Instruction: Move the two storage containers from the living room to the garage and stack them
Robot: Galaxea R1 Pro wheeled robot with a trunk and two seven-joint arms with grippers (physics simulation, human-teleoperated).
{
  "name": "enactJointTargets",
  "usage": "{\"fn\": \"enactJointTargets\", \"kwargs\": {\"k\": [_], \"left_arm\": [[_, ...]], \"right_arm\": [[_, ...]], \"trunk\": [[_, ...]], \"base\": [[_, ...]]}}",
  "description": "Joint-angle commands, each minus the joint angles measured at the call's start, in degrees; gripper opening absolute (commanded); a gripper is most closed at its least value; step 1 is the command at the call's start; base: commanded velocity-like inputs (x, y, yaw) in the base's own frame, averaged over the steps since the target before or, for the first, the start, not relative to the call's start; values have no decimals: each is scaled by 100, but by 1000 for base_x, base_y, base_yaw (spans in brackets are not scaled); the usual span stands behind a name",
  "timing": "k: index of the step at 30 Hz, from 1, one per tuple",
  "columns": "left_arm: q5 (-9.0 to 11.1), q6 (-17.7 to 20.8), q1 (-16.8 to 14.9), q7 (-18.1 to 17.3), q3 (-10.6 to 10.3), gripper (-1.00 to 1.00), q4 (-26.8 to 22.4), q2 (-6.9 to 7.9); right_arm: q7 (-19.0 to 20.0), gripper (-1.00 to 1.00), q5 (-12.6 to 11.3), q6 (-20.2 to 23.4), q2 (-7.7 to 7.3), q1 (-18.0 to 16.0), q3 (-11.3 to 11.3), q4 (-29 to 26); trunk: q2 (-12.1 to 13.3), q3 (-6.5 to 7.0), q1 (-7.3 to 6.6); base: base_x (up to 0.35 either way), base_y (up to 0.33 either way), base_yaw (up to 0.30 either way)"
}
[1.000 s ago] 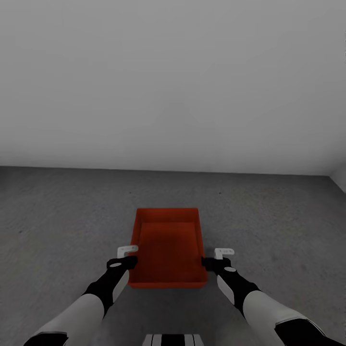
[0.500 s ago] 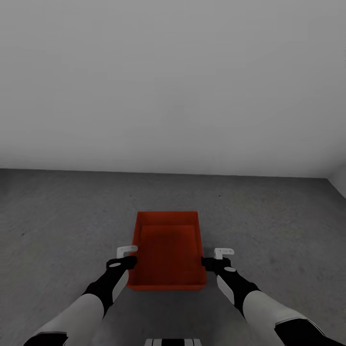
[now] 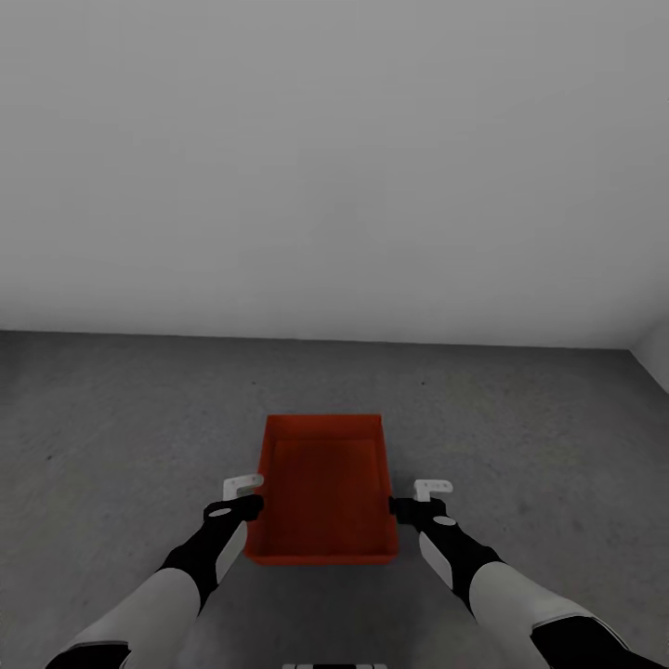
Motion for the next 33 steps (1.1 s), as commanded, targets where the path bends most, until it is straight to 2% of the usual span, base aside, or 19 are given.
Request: {"fn": "enactJointTargets", "kwargs": {"k": [1, 33], "left_arm": [[37, 25, 0, 9, 19, 100, -12, -4], [32, 25, 0, 12, 22, 100, -12, -4]], "right_arm": [[-29, 100, -60, -16, -3, -3, 48, 4], [-38, 100, -60, -34, -1, -3, 54, 4]], "trunk": [[40, 15, -23], [1324, 589, -726]], "base": [[0, 0, 0], [0, 0, 0]]}}
